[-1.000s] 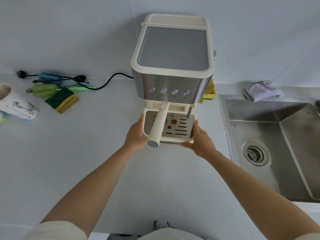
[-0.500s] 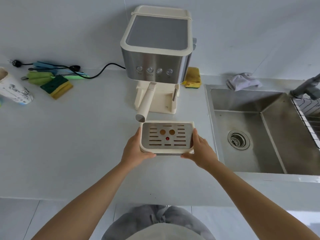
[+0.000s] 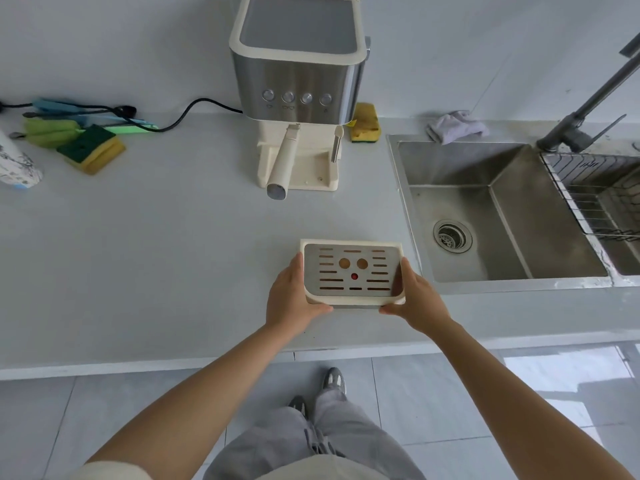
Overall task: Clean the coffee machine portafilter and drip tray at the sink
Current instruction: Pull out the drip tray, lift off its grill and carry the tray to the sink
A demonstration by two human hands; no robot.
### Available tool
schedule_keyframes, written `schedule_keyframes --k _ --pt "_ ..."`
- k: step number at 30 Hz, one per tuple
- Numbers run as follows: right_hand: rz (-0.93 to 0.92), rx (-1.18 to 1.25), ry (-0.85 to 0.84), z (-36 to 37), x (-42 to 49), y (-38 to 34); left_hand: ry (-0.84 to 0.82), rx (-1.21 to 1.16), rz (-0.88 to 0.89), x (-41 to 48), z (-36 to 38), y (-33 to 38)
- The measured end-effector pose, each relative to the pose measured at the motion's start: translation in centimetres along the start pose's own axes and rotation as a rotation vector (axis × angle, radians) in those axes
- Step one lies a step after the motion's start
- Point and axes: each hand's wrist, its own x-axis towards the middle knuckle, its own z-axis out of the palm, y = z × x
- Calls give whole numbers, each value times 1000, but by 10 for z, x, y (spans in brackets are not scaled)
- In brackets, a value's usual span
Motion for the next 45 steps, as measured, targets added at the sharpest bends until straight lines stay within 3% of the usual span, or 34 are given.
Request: schedule_keyframes --k 12,18,21,26,34,45 --pt "-4 -25 -52 4 -6 10 -74 193 -64 -7 9 5" --pt "2 -99 -162 -9 -1 8 -80 231 -55 -3 3 9" --pt "-28 -179 -177 -21 3 -1 -120 362 -27 -3 -2 19" --pt "-205 -298 -192 -22 11 -22 -254 540 176 7 -5 40" --pt "-336 -383 -224 -19 20 -29 -363 534 163 20 1 46" --pt "-336 -387 -251 -22 25 -34 -425 571 166 26 -1 52"
